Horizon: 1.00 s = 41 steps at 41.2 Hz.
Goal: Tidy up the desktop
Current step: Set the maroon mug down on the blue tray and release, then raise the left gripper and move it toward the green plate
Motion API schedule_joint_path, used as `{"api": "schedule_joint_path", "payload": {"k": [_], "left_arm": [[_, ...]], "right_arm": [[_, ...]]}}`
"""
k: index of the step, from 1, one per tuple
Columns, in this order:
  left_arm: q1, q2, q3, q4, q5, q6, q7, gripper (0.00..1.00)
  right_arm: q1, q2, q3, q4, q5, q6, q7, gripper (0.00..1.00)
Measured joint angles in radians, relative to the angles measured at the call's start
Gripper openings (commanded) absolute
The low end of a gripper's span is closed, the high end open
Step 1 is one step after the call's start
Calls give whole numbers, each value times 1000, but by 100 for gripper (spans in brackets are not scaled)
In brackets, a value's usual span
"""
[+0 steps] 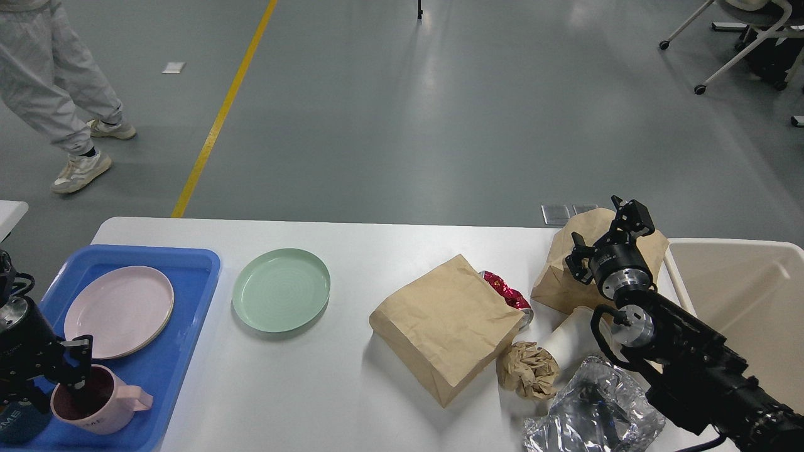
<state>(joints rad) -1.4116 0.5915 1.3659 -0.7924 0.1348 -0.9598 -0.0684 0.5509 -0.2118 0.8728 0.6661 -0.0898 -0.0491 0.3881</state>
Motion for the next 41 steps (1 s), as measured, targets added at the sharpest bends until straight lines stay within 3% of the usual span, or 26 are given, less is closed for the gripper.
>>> {"api": "schedule_joint_path", "payload": {"k": [6,19,30,35,41], "left_arm": [[-26,3,2,28,-1,0,-6,86],[-156,-20,2,164,-16,0,-16,91],[-310,-167,11,164,-16,0,-18,93],[-304,-223,0,156,-18,0,-19,93],[-212,-325,-73,154,-53,0,-30,93]], "right_arm": [[0,0,0,0,0,0,0,100],[0,0,0,0,0,0,0,100],[0,0,0,0,0,0,0,100],[0,0,0,0,0,0,0,100],[0,0,0,0,0,0,0,100]]}}
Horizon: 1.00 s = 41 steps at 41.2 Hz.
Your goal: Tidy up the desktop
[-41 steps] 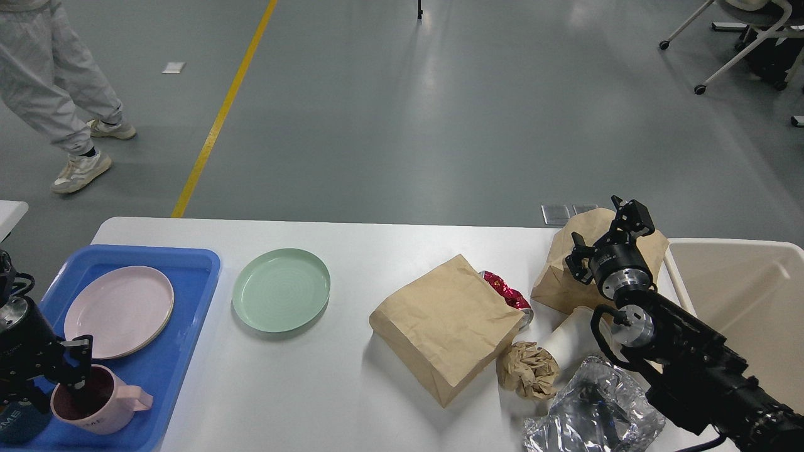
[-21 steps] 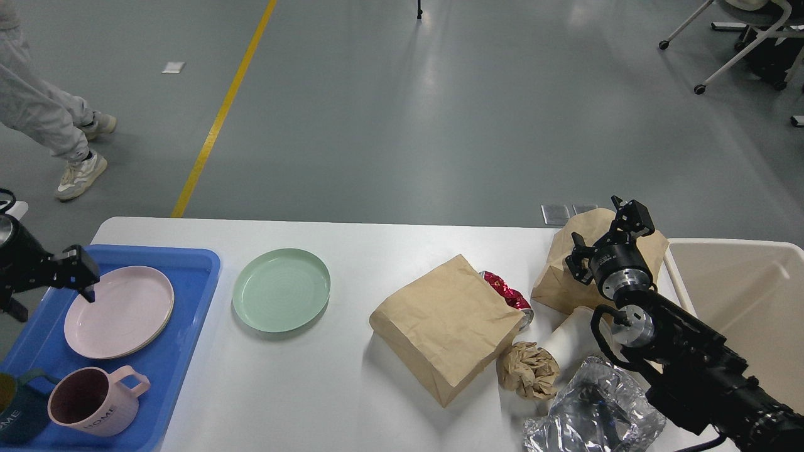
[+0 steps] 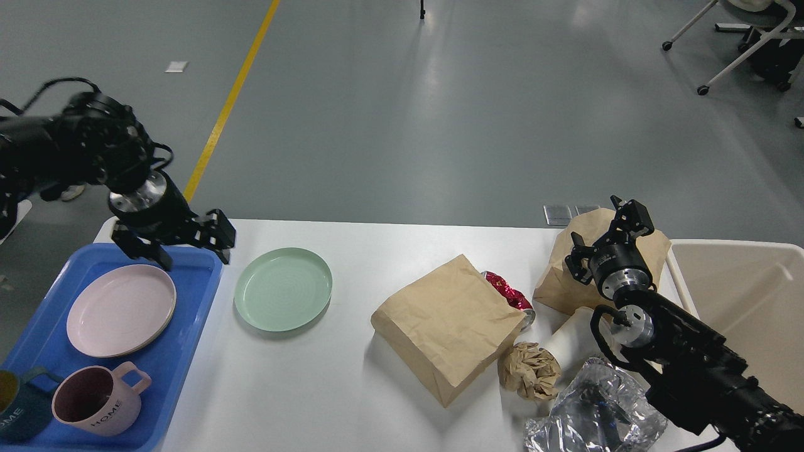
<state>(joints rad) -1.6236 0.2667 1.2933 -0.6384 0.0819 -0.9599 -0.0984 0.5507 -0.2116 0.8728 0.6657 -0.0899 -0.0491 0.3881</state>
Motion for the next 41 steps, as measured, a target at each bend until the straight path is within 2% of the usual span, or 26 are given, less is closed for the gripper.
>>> {"api": "schedule_joint_path", "payload": {"k": [6,17,27,41], "left_arm": [[56,-42,-50,2,-8,0,1,93],[117,-55,-54,2,-8,0,9,93],[184,-39,-64,15,-10,0,11,93],[248,-2,-151,72,-11,0,11,93]], "right_arm": [[0,0,0,0,0,0,0,100],[0,0,0,0,1,0,0,100],[0,0,0,0,1,0,0,100],[0,0,0,1,1,0,0,100]]}}
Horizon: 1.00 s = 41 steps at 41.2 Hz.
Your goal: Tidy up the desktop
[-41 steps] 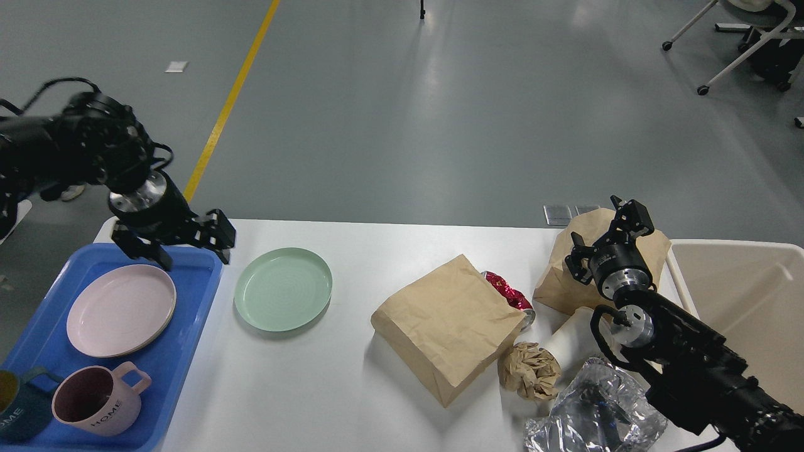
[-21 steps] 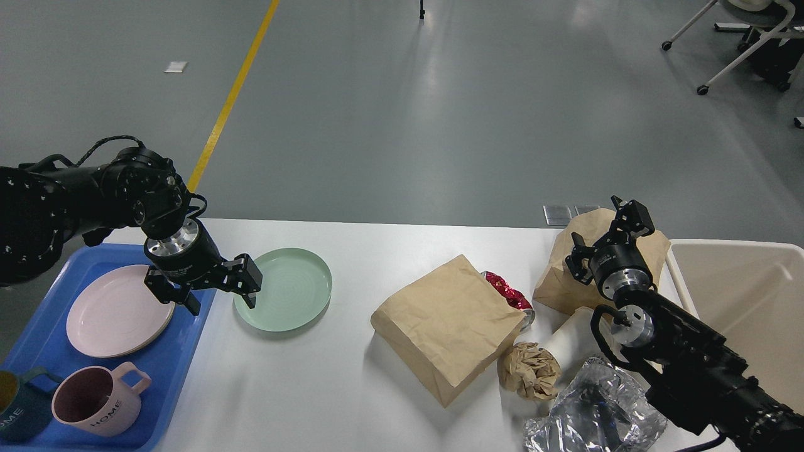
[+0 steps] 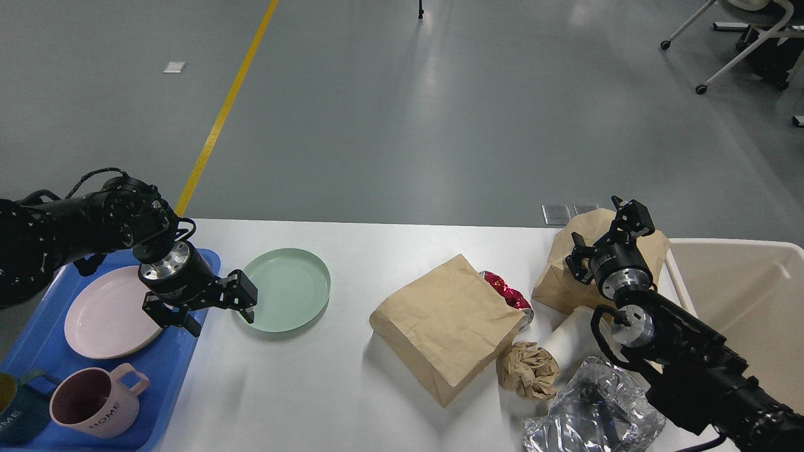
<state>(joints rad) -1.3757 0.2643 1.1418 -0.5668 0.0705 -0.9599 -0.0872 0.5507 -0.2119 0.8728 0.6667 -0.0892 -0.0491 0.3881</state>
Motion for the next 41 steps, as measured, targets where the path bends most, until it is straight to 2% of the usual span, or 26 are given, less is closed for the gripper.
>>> {"api": "schedule_joint_path", "payload": {"k": [16,30,41], "left_arm": [[68,99,-24,21,0,0,2,93],[190,207,-169,125,0,8,9,93],[240,223,-304,130,0,46,12,93]], "right_arm": [[0,0,0,2,-1,0,0,100],[0,0,0,2,-1,0,0,100],[0,0,0,2,0,0,0,100]]}}
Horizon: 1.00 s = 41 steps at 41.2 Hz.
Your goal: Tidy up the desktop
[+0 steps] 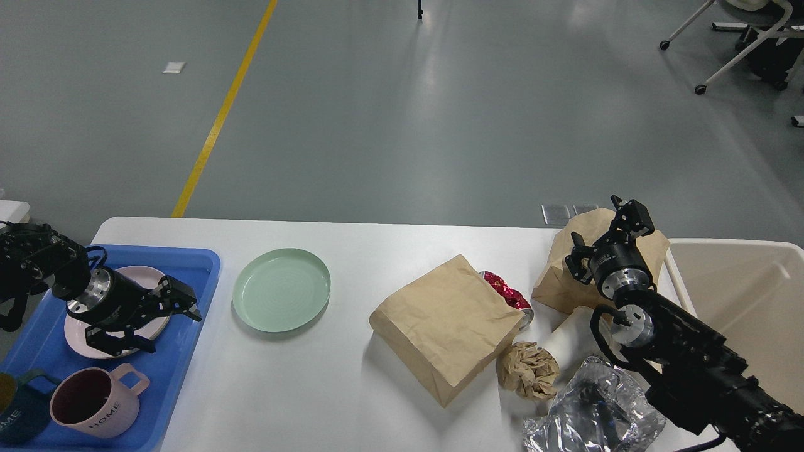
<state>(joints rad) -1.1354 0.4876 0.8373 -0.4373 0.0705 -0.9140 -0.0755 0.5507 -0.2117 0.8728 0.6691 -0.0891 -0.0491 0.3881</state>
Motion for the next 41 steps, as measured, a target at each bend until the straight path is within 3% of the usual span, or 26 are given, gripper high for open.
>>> {"api": "schedule_joint_path", "payload": {"k": [16,19,32,36,41], "left_arm": [[-5,-3,-34,-4,0,-11,7,96],[-4,-1,-40,-3,0,-12,45,96],[64,7,-258,2,-4,-25,309,96],[69,8,-297,7,-3,-25,351,96],[69,8,-311,14,-1,-24,367,96]], "right_arm": [[0,0,0,0,-1,0,0,100],[0,0,0,0,-1,0,0,100],[-1,0,0,0,-1,0,0,100],[-1,0,0,0,-1,0,0,100],[-1,0,0,0,-1,0,0,100]]}}
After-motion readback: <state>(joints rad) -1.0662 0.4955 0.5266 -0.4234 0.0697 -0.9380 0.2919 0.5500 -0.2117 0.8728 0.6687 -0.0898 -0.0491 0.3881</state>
